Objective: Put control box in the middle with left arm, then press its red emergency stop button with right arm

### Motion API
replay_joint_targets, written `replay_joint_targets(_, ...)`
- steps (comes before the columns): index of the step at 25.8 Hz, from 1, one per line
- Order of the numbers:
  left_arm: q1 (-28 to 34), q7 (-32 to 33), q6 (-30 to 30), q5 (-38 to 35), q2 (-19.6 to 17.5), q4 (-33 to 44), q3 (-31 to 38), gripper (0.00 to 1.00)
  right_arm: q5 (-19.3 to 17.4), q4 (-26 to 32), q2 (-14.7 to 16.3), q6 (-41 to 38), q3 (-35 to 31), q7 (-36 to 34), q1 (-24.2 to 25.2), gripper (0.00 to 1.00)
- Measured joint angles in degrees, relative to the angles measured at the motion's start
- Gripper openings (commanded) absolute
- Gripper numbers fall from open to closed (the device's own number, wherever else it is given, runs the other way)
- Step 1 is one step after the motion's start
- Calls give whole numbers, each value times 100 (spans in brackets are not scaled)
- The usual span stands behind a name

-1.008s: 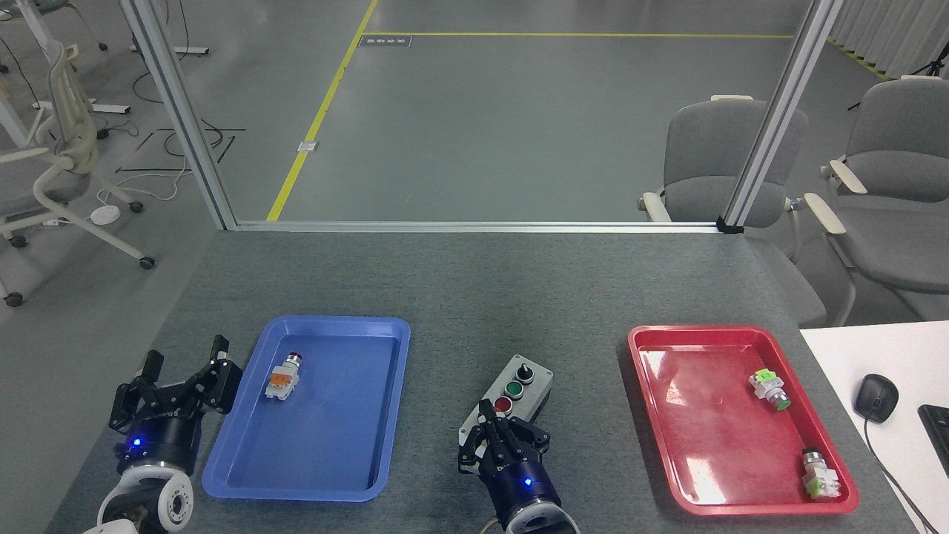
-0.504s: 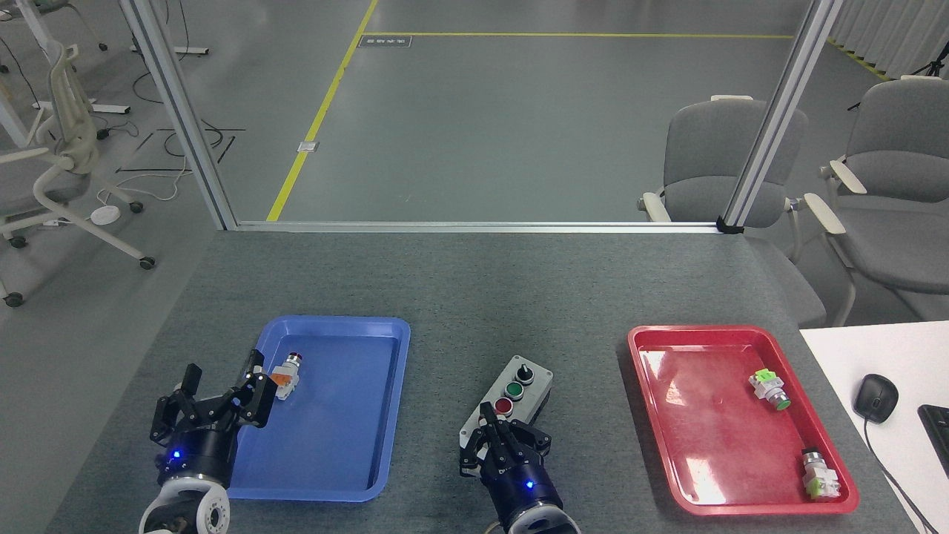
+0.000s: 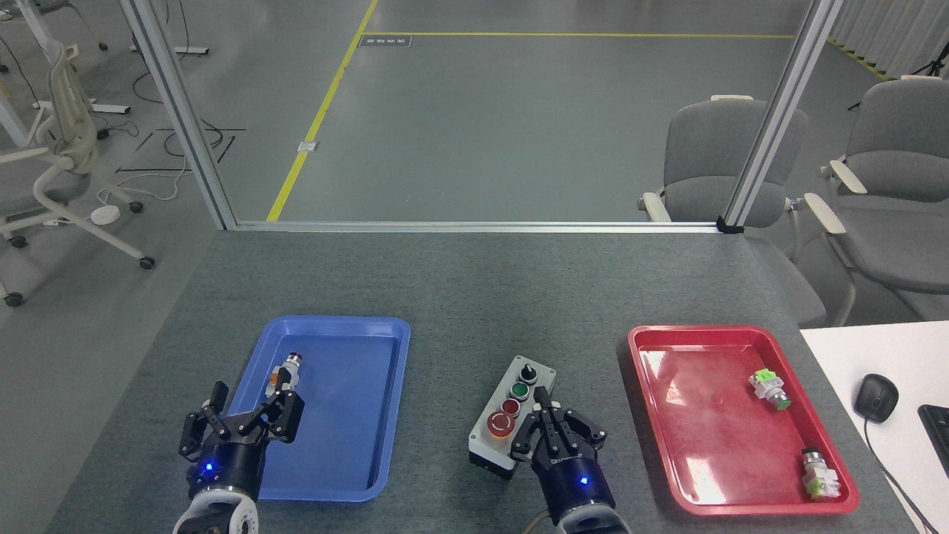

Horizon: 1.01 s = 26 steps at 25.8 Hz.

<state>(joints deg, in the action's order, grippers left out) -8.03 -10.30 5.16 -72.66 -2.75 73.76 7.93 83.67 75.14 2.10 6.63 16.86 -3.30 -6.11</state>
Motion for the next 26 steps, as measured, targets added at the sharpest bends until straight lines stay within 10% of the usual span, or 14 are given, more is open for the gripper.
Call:
replay_joint_targets(2, 0, 4, 0, -1, 2, -2, -1, 99, -1, 116, 109, -24, -210, -12, 82, 5)
replay_joint_targets(5, 0, 5, 0, -2, 2, -2, -2, 99, -6, 198, 262, -50, -529, -82, 192, 50)
replay_joint_targets(10, 0, 5, -1, -2, 3, -2, -2, 99, -14, 238, 407, 48, -1025, -654, 403, 92)
replay_joint_targets(26, 0, 2, 3, -2, 3, -2, -2, 99, -45, 591, 531, 291, -1344, -1162, 560, 98)
